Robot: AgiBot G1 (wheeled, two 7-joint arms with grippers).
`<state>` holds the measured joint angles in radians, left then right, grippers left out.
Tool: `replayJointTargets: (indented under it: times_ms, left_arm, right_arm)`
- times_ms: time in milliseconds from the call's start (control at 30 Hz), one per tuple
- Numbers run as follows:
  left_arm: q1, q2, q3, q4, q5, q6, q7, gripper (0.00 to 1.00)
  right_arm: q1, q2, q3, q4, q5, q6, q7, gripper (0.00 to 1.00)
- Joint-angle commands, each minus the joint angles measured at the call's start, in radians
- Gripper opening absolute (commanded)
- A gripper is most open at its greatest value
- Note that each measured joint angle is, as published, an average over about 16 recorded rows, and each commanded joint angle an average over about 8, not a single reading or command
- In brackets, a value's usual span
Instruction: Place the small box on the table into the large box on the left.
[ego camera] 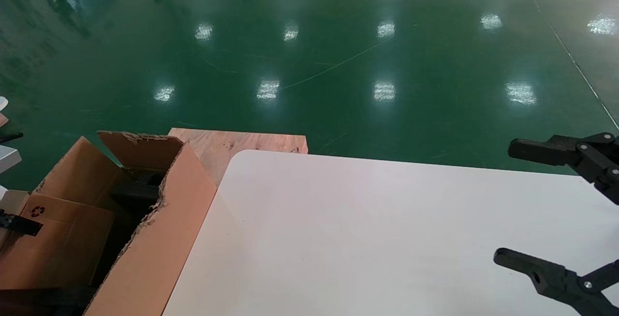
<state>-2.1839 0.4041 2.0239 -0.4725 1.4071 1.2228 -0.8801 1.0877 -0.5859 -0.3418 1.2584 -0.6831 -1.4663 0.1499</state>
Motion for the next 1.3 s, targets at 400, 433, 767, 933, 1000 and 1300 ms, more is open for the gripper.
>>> replayJointTargets:
  times_ms: [400,433,767,933,1000,1300]
  left_arm:
    - [-0.002,-0.002,0.002,-0.005,0.004,0.002,0.001,1.0]
    - [-0.002,-0.002,0.002,-0.006,0.004,0.002,0.001,1.0]
    - [-0.004,-0.004,0.002,-0.01,0.007,0.0,0.002,1.0]
    - [-0.008,-0.002,-0.002,-0.019,0.004,0.0,0.008,1.0]
    - [-0.014,0.001,-0.005,-0.03,0.001,0.001,0.016,1.0]
    - [-0.072,0.023,-0.053,-0.182,-0.055,0.009,0.072,1.0]
  right_arm:
    - [0.0,0.0,0.0,0.0,0.0,0.0,0.0,1.0]
    - [0.0,0.0,0.0,0.0,0.0,0.0,0.0,1.0]
    - [0.0,0.0,0.0,0.0,0.0,0.0,0.0,1.0]
    - [0.0,0.0,0.0,0.0,0.0,0.0,0.0,1.0]
    - [0.0,0.0,0.0,0.0,0.0,0.0,0.0,1.0]
    - [0.0,0.0,0.0,0.0,0.0,0.0,0.0,1.0]
